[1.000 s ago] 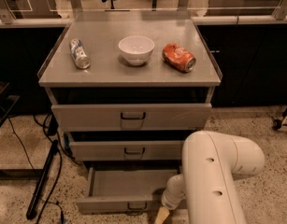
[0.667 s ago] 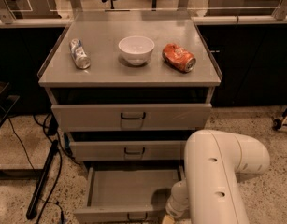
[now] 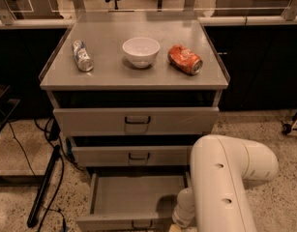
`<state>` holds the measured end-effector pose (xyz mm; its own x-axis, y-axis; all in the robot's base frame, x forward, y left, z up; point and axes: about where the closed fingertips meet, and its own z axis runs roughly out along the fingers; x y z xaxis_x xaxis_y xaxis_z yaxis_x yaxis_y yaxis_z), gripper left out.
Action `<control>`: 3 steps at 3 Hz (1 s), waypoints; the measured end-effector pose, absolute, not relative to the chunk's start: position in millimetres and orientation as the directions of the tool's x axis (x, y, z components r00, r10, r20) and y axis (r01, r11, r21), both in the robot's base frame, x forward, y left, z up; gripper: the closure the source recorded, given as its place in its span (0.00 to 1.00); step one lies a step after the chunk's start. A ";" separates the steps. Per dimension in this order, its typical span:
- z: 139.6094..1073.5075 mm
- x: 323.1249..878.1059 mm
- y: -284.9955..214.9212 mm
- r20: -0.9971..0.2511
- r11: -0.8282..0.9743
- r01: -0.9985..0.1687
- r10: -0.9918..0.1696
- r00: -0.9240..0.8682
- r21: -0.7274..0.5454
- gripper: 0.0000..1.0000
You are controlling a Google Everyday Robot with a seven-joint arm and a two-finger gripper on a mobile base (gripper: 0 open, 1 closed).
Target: Open bottom drawer
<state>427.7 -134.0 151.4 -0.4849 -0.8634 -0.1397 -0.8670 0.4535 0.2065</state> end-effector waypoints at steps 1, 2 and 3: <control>149.4 406.0 -144.7 -0.089 0.455 -0.857 -0.869 -0.486 0.240 0.00; 151.0 406.0 -144.7 -0.089 0.455 -0.857 -0.869 -0.486 0.240 0.00; 160.3 364.8 -162.1 -0.052 0.470 -0.837 -0.863 -0.502 0.281 0.00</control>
Offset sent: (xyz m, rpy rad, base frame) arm -0.1272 -0.0503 0.0115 -0.0759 0.2282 0.0324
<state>364.8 -162.1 160.3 -0.5021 -0.8633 -0.0520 -0.8368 0.4697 0.2813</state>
